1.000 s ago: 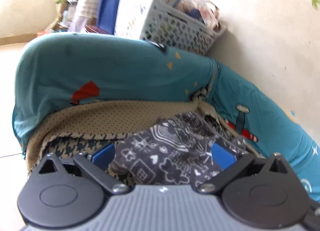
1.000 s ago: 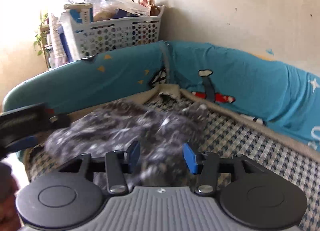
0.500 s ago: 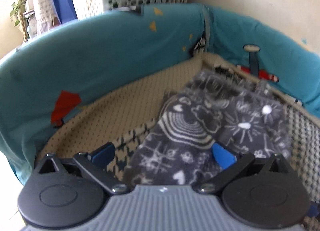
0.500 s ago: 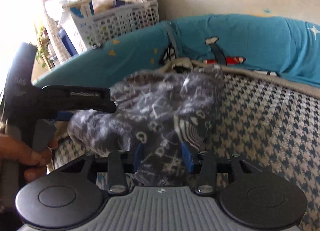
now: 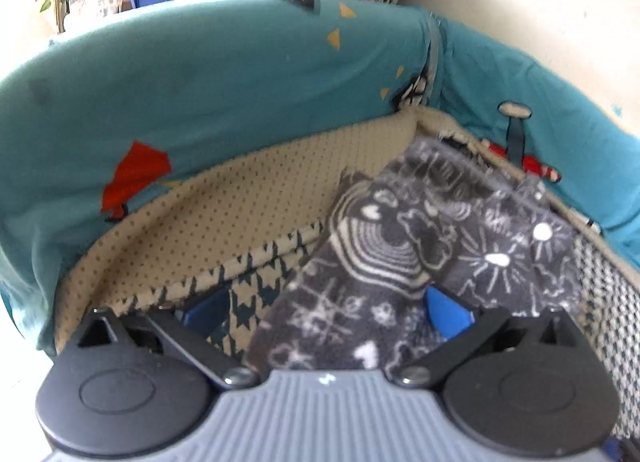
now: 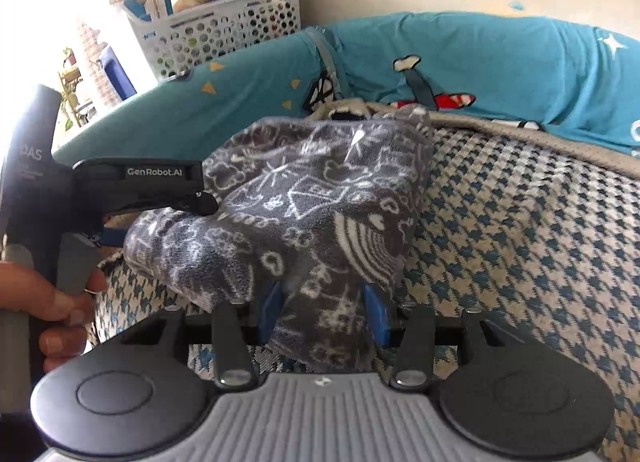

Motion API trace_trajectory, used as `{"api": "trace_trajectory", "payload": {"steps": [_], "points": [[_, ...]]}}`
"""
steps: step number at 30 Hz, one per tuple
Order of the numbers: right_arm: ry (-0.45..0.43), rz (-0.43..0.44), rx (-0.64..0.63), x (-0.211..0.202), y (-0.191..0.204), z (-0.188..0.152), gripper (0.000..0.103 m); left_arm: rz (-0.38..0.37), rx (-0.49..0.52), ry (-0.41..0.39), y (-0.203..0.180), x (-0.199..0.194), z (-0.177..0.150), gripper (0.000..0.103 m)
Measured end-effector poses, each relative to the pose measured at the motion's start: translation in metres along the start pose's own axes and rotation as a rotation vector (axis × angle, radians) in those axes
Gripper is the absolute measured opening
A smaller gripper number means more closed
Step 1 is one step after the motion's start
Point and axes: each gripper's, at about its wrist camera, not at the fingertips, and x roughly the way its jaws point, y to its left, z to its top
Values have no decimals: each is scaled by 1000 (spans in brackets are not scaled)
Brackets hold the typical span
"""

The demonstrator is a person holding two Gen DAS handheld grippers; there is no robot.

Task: Fold clothes
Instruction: 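Carry the bundle to the bed corner and lower it with both tools, then release the bundle and pull both tools back from it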

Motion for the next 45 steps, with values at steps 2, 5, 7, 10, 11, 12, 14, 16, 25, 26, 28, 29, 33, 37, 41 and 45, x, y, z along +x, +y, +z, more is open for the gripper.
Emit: {"api": "trace_trajectory", "payload": {"steps": [2, 5, 7, 10, 11, 12, 14, 16, 25, 26, 28, 29, 33, 37, 41, 45], "points": [[-16, 9, 25, -10, -1, -1, 45, 14, 9, -39, 1, -9, 0, 103], [-43, 6, 37, -23, 1, -3, 44, -2, -20, -55, 7, -18, 0, 103], [-55, 6, 35, -28, 4, -5, 45, -16, -36, -54, 10, -23, 0, 103], [-48, 26, 39, -30, 9, -6, 45, 11, 2, -41, 6, -25, -4, 103], [-40, 28, 40, -29, 10, -7, 44, 20, 14, -37, 5, -25, -6, 103], [-28, 29, 46, -27, 10, -8, 44, 25, 21, -32, 5, -25, -7, 103], [-5, 29, 57, -22, 11, -10, 45, 34, 32, -22, 5, -23, -9, 103], [5, 26, 60, -16, 10, -11, 46, 39, 30, -7, 7, -21, -10, 103], [145, -16, 146, 12, -6, -14, 47, 71, 34, 49, 9, -10, -15, 103], [190, -15, 185, 18, -10, -18, 46, 72, 30, 53, 9, -10, -15, 103], [167, -4, 236, 15, -17, -24, 46, 56, 11, 49, 11, -13, -15, 103], [154, -3, 242, 12, -18, -26, 46, 52, 11, 44, 10, -16, -15, 103], [148, -30, 250, 0, -16, -28, 47, 47, 16, 26, 6, -26, -17, 103], [163, -37, 268, -13, -11, -26, 55, 23, 22, 19, 0, -36, -18, 103], [189, -33, 311, -29, -5, -27, 64, -24, 49, 7, -10, -47, -23, 103], [195, -40, 344, -46, -6, -30, 69, -40, 91, -8, -16, -55, -27, 103]]}}
